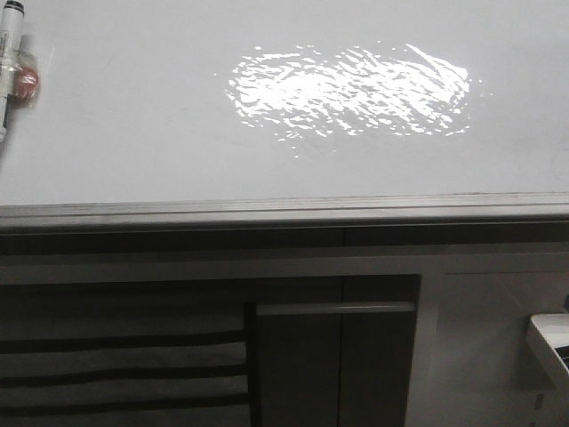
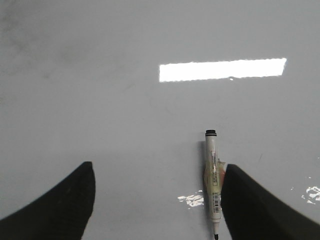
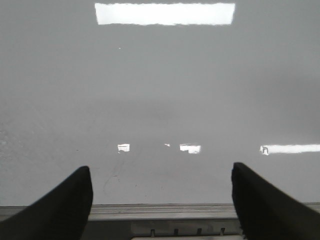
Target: Write number 9 on whiteboard
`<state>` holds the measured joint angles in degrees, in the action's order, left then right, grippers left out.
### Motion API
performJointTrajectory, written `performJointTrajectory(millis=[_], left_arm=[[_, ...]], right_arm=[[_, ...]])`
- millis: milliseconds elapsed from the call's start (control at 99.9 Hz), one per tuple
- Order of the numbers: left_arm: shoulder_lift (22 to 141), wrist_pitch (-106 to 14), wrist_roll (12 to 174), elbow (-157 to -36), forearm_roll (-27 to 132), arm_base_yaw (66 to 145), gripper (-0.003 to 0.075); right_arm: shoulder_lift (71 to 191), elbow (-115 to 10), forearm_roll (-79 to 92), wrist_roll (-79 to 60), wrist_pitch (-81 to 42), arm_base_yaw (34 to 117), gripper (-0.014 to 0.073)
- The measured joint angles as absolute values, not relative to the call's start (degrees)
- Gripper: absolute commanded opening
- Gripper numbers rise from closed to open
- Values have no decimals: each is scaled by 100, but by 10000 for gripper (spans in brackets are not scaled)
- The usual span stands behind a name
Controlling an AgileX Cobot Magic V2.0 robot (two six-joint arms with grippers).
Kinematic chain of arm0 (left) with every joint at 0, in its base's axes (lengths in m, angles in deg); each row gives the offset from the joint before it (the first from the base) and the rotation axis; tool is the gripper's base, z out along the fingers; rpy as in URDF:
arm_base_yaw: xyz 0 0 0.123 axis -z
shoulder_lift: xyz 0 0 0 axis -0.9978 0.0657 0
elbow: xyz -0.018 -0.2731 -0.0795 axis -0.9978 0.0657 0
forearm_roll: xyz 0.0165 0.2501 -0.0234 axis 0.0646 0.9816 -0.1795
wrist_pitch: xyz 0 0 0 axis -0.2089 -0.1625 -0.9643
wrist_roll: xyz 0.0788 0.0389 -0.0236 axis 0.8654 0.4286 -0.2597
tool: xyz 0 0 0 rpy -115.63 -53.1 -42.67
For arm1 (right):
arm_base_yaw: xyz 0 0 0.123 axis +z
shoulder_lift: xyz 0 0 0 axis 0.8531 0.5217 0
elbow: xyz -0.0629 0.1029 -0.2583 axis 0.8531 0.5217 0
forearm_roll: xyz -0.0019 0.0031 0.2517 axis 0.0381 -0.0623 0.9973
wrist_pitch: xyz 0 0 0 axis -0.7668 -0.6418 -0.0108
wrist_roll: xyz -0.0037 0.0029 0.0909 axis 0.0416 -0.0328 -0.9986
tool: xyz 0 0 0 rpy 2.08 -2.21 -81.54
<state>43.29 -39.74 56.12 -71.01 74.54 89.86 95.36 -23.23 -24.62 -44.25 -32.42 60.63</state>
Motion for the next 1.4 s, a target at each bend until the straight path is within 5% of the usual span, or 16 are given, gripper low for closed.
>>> performJointTrajectory(millis=[440,1181,1401], left_arm=[[6262,-4142,5823,-7101,7454,10111,437],[9569,-6849,5831,-7113,7706,10160,435],[9774,-7139,5844,-7113,7825,10160,278]], right_arm=[[9536,-2323,-2462,-4425,-3238,6063,511],[9547,-2323,-2452,-4425,-3238,6063,511],[9547,-2323,-2452,-4425,-3238,6063,511]])
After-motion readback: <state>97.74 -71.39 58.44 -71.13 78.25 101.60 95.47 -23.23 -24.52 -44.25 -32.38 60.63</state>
